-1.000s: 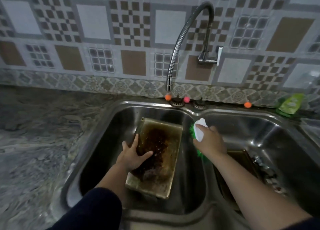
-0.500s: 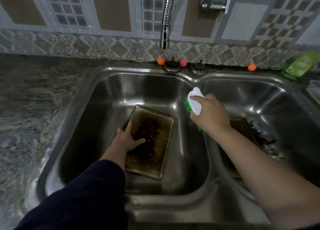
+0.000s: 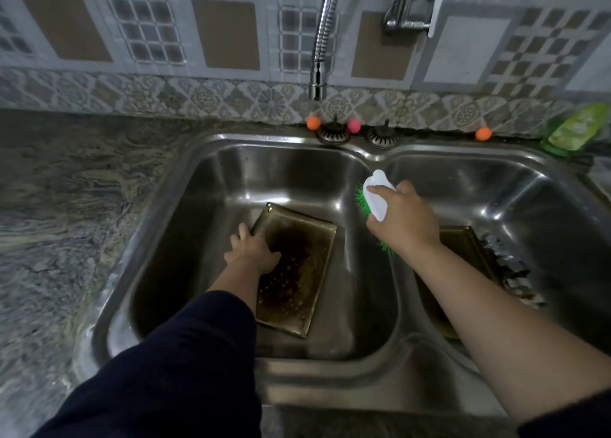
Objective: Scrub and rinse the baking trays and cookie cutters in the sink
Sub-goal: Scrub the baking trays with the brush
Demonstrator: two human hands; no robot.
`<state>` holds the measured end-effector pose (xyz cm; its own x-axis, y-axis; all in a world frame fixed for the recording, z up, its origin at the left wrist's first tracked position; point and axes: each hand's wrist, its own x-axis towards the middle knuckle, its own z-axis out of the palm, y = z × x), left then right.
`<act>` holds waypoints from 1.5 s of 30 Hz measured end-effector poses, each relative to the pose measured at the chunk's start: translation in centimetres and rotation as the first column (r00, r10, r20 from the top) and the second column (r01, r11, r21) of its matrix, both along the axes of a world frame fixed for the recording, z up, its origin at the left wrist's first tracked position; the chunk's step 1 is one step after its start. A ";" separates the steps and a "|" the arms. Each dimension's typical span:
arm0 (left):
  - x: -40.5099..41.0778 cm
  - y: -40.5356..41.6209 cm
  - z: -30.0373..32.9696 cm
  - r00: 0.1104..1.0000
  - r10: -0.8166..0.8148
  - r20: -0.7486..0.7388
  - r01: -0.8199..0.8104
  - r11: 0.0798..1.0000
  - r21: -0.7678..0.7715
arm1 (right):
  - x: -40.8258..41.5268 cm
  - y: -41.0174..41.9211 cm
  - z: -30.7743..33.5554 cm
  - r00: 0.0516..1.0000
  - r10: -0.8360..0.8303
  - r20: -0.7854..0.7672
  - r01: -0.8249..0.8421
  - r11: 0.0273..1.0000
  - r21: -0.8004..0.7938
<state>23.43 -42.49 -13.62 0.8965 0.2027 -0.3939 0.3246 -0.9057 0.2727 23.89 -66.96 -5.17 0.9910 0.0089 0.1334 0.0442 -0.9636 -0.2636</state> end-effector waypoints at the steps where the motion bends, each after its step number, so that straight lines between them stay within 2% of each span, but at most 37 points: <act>1: 0.1 -0.7 0.7 1.000 -0.014 0.016 0.014 1.000 -0.003 | -0.1 -0.1 0.1 1.000 0.010 -0.009 -0.010 1.000 -0.004; 5: 1.1 -4.6 4.0 0.990 -0.094 0.106 0.096 0.995 -0.014 | -0.4 -1.1 0.8 0.998 0.007 -0.061 -0.005 0.999 0.039; 10: 1.8 -11.5 7.7 0.952 -0.196 0.234 0.182 0.980 0.082 | -1.5 -4.5 0.8 0.999 -0.028 -0.033 0.032 0.994 0.108; 13: 1.6 -16.1 8.8 0.929 -0.243 0.278 0.215 0.968 0.128 | -1.3 -8.2 1.7 0.998 -0.047 -0.037 0.052 0.987 0.153; 18: 0.5 -23.5 8.5 0.863 -0.337 0.378 0.249 0.932 0.263 | -0.6 -16.4 3.7 0.997 -0.068 -0.025 0.070 0.991 0.111; 21: -0.2 -27.4 7.1 0.901 -0.301 0.313 0.227 0.941 0.252 | 0.2 -21.7 4.3 0.996 -0.082 -0.025 0.084 0.987 0.138; 26: -1.4 -31.6 4.2 0.985 -0.142 0.095 0.139 0.990 0.038 | 1.7 -30.2 5.7 0.993 -0.106 0.051 0.095 0.980 0.177; 29: -2.2 -32.8 2.0 0.998 -0.053 -0.044 0.051 0.997 -0.052 | 3.0 -34.8 6.7 0.982 -0.155 0.111 0.130 0.970 0.206; 32: -2.5 -33.8 0.0 0.989 -0.006 -0.150 -0.001 0.999 -0.050 | 4.7 -38.7 6.9 0.966 -0.228 0.122 0.200 0.959 0.203; 36: -2.2 -34.2 -1.3 0.981 0.080 -0.176 -0.087 0.996 -0.032 | 6.6 -42.1 5.4 0.951 -0.303 0.055 0.290 0.940 0.177; 40: -1.9 -34.2 -2.1 0.985 0.146 -0.090 -0.148 0.989 -0.007 | 8.0 -44.4 2.9 0.948 -0.313 -0.058 0.318 0.936 0.152; 42: -1.8 -34.2 -2.2 0.982 0.166 -0.094 -0.167 0.986 -0.004 | 8.1 -44.9 1.5 0.948 -0.303 -0.097 0.314 0.939 0.139; 45: -1.6 -33.9 -2.6 0.979 0.165 -0.117 -0.162 0.986 0.034 | 8.1 -45.0 0.5 0.940 -0.327 -0.096 0.338 0.932 0.131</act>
<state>21.87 -76.42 -16.23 0.7975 0.3536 -0.4889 0.4976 -0.8437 0.2015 32.02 -111.97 -4.68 0.9408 -0.3370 0.0373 -0.2966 -0.8715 -0.3906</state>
